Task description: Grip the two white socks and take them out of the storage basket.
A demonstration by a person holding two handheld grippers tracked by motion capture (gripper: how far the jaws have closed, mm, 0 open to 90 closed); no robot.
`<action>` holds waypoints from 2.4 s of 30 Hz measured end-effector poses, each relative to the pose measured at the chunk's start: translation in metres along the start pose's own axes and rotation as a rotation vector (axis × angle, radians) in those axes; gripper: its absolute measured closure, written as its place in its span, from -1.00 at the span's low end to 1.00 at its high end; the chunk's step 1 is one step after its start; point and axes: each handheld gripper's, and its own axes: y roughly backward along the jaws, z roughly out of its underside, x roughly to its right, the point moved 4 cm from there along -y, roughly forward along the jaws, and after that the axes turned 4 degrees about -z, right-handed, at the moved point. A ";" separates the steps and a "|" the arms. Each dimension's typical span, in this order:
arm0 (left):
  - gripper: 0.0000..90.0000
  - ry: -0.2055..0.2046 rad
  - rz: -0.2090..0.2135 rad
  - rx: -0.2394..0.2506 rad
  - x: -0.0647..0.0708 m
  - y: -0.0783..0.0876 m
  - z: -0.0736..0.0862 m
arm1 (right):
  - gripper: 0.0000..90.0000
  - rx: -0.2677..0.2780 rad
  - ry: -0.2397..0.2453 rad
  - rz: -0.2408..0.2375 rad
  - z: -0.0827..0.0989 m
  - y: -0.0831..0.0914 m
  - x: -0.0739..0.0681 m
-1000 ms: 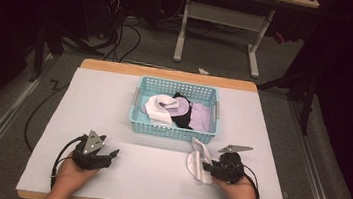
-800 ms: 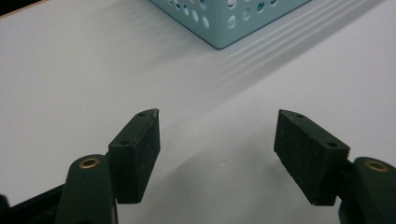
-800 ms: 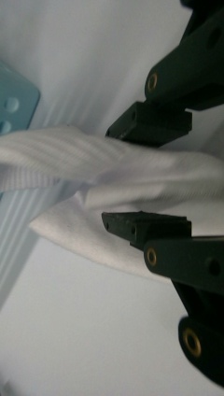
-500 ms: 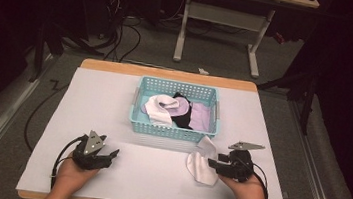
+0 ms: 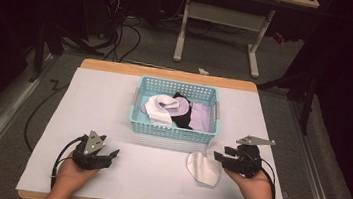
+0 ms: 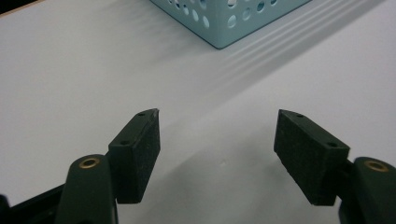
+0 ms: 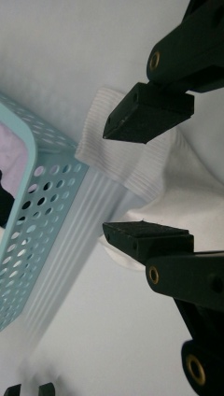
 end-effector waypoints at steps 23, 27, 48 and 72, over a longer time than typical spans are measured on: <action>-0.29 0.004 0.009 0.014 0.000 0.001 0.000 | 0.03 0.038 0.005 -0.070 -0.041 -0.025 -0.017; -0.29 0.005 0.011 0.014 0.000 0.001 0.000 | 0.02 0.040 0.021 -0.080 -0.053 -0.030 -0.022; -0.29 0.006 0.025 0.019 0.000 0.002 0.000 | 0.12 -0.021 0.072 -0.114 -0.117 -0.091 -0.040; -0.29 0.012 0.034 0.025 -0.001 0.002 0.000 | 0.11 -0.096 0.086 -0.133 -0.161 -0.159 -0.038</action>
